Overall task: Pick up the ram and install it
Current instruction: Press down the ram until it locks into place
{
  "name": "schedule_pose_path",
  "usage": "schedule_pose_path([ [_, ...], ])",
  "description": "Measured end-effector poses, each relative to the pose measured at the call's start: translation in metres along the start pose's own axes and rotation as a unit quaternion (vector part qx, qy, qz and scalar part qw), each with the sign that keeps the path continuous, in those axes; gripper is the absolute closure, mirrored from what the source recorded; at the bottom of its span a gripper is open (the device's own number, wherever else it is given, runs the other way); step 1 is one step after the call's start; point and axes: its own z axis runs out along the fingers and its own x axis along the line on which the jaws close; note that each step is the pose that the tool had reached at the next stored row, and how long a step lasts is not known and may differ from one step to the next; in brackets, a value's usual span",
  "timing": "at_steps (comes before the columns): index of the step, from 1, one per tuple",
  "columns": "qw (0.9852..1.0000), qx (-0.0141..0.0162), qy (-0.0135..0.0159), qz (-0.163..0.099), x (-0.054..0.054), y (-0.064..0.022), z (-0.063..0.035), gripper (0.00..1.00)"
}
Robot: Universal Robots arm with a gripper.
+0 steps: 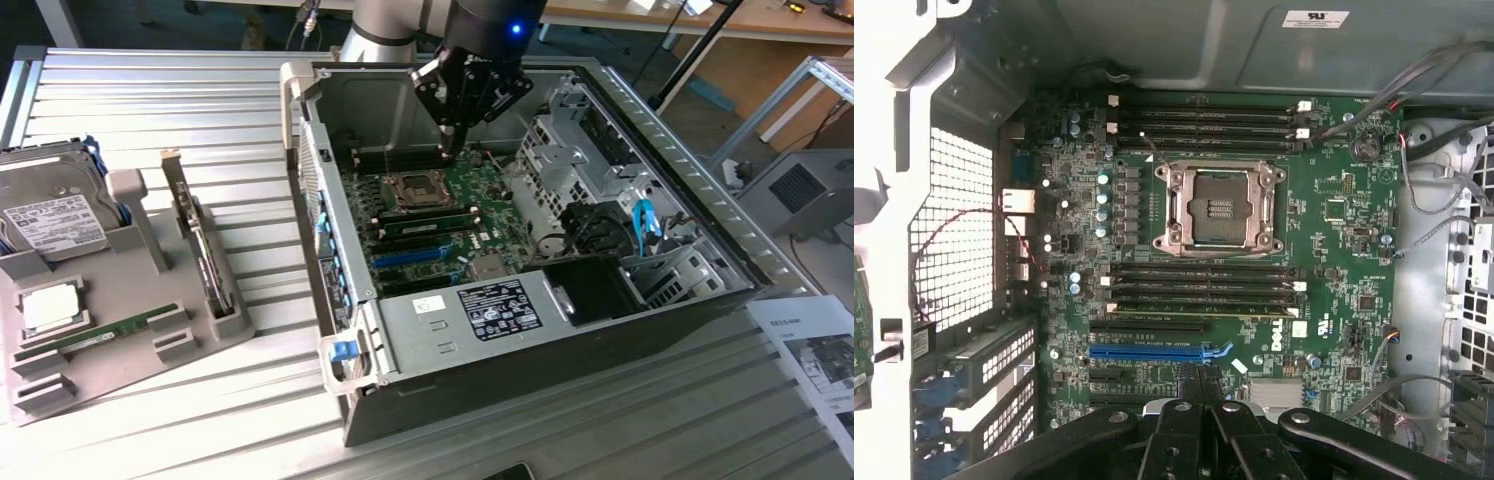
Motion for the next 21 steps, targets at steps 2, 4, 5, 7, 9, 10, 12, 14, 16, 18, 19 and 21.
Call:
schedule_pose_path([
  [2, 1.0, -0.0012, 0.0, 0.0, 0.0, 0.0, 0.0, 0.89],
  [4, 1.0, -0.0056, -0.0001, 0.0, 0.0, 0.0, 0.0, 0.89],
  [5, 1.0, -0.0074, -0.0002, 0.0, 0.0, 0.0, 0.0, 0.89],
  [7, 0.9999, -0.015, -0.0003, 0.0, 0.0, 0.0, 0.0, 0.89],
  [9, 0.9999, -0.015, -0.0003, 0.0, 0.0, 0.0, 0.0, 0.89],
  [10, 0.9999, -0.015, -0.0003, 0.0, 0.0, 0.0, 0.0, 0.89],
  [12, 0.9999, -0.015, -0.0003, 0.001, 0.0, 0.0, 0.0, 0.89],
  [14, 0.9999, -0.015, -0.0003, 0.002, 0.0, 0.0, 0.0, 0.89],
  [16, 0.9999, -0.015, -0.0002, 0.003, 0.0, 0.0, 0.0, 0.89],
  [18, 0.9999, -0.015, -0.0002, 0.006, 0.0, 0.0, 0.0, 0.89],
  [19, 0.9999, -0.015, -0.0002, 0.007, 0.0, 0.0, 0.0, 0.89],
  [21, 0.9998, -0.015, -0.0001, 0.01, 0.0, 0.0, 0.0, 0.89],
])
